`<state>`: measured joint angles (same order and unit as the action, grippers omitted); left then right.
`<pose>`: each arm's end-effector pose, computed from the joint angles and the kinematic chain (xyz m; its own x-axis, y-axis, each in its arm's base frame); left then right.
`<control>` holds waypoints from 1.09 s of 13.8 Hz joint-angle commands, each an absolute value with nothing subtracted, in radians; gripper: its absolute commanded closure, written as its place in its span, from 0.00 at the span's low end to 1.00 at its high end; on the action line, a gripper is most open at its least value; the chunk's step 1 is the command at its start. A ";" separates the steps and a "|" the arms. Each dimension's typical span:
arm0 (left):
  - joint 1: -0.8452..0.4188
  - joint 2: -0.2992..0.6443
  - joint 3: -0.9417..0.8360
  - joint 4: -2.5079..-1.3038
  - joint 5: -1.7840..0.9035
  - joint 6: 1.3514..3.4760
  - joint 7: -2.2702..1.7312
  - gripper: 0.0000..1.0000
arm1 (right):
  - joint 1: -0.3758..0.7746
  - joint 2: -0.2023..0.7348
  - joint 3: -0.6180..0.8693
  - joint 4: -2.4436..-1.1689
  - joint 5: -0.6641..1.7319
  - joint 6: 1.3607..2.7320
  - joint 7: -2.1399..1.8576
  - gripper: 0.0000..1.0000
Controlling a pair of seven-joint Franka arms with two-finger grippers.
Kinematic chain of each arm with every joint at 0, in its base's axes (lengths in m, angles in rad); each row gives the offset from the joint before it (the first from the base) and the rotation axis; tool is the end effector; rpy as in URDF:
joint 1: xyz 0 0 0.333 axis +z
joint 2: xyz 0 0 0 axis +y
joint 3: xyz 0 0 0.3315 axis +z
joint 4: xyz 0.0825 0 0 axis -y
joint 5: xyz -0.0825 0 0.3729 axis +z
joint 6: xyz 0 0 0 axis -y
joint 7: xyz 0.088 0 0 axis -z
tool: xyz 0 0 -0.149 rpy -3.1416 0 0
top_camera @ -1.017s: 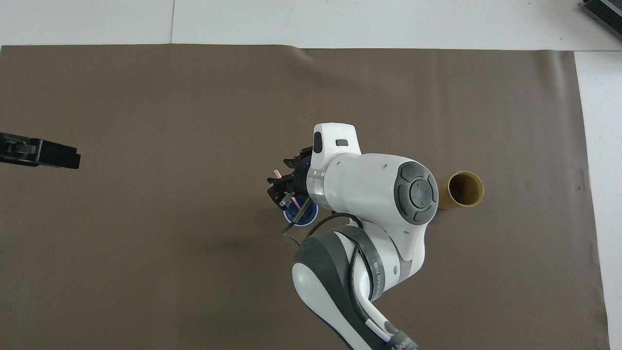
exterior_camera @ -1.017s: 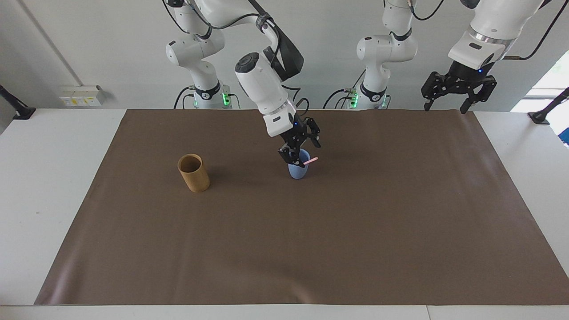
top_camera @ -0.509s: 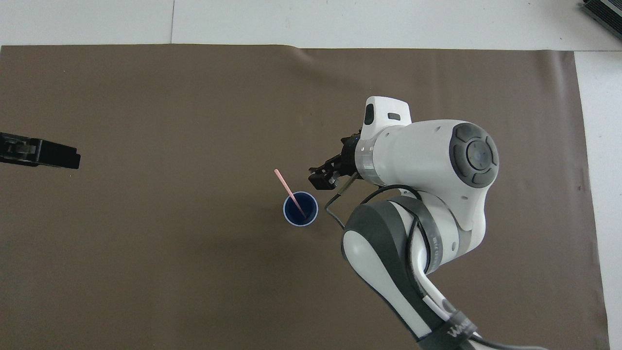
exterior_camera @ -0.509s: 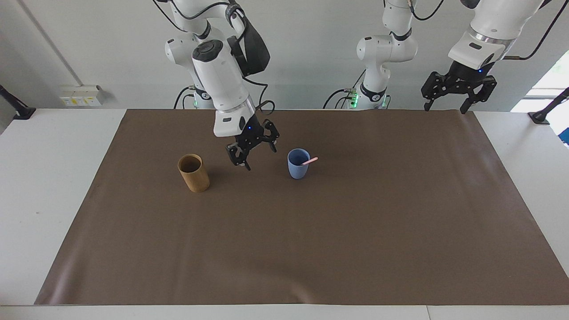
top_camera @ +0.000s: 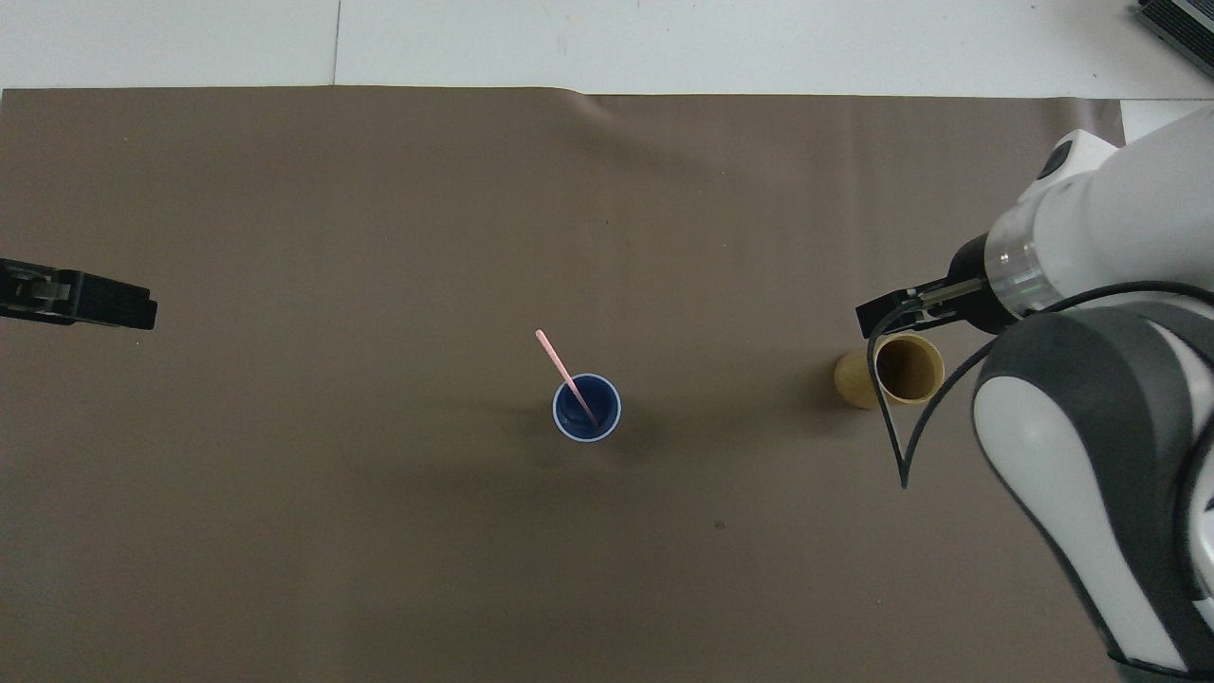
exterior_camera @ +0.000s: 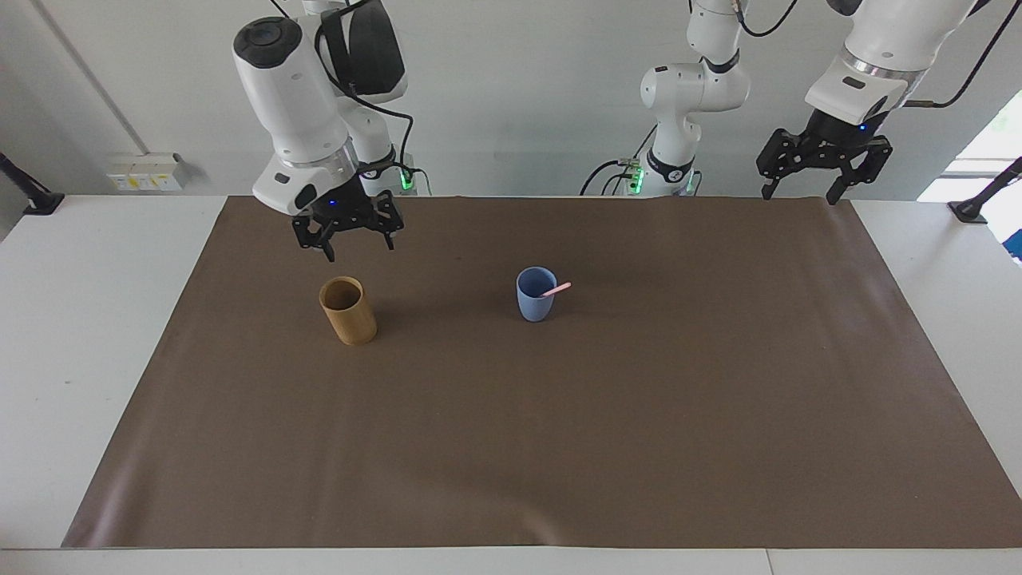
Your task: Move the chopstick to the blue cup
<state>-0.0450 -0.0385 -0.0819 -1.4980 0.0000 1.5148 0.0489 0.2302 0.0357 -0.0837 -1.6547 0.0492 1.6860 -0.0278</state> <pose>0.5229 -0.0677 0.6469 0.9831 -0.1748 0.0549 -0.1748 -0.9846 -0.0058 0.5546 0.0894 0.5496 0.9858 0.1679 -0.0031 0.1675 -0.9848 -0.0459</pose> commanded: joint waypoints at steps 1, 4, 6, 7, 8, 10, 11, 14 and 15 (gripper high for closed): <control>-0.028 -0.037 -0.094 -1.483 0.011 1.494 0.063 0.00 | 0.157 0.037 -0.069 -1.577 0.029 1.570 -0.002 0.00; -0.028 -0.037 -0.094 -1.485 0.011 1.494 0.063 0.00 | 0.108 0.026 -0.068 -1.557 0.031 1.517 0.003 0.00; -0.028 -0.037 -0.094 -1.483 0.011 1.494 0.063 0.00 | 0.065 0.021 -0.066 -1.559 0.041 1.514 -0.002 0.00; -0.028 -0.037 -0.094 -1.483 0.011 1.494 0.063 0.00 | 0.046 0.014 -0.071 -1.572 0.035 1.503 -0.003 0.00; -0.028 -0.038 -0.094 -1.483 0.011 1.494 0.063 0.00 | 0.032 0.011 -0.072 -1.574 0.038 1.500 -0.003 0.00; -0.028 -0.037 -0.094 -1.483 0.011 1.494 0.063 0.00 | 0.029 0.009 -0.077 -1.563 0.023 1.503 -0.011 0.00; -0.028 -0.038 -0.094 -1.483 0.011 1.494 0.063 0.00 | 0.035 0.005 -0.075 -1.554 -0.010 1.503 -0.020 0.00; -0.028 -0.037 -0.094 -1.485 0.011 1.494 0.063 0.00 | 0.038 -0.052 -0.061 -1.554 -0.044 1.503 -0.014 0.00; -0.028 -0.037 -0.094 -1.483 0.011 1.494 0.063 0.00 | 0.040 -0.063 -0.061 -1.568 -0.041 1.503 -0.012 0.00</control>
<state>-0.0450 -0.0385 -0.0819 -1.4980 0.0000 1.5148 0.0489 0.0400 -0.0260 -0.0706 -1.5451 -0.0155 1.5122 -0.0259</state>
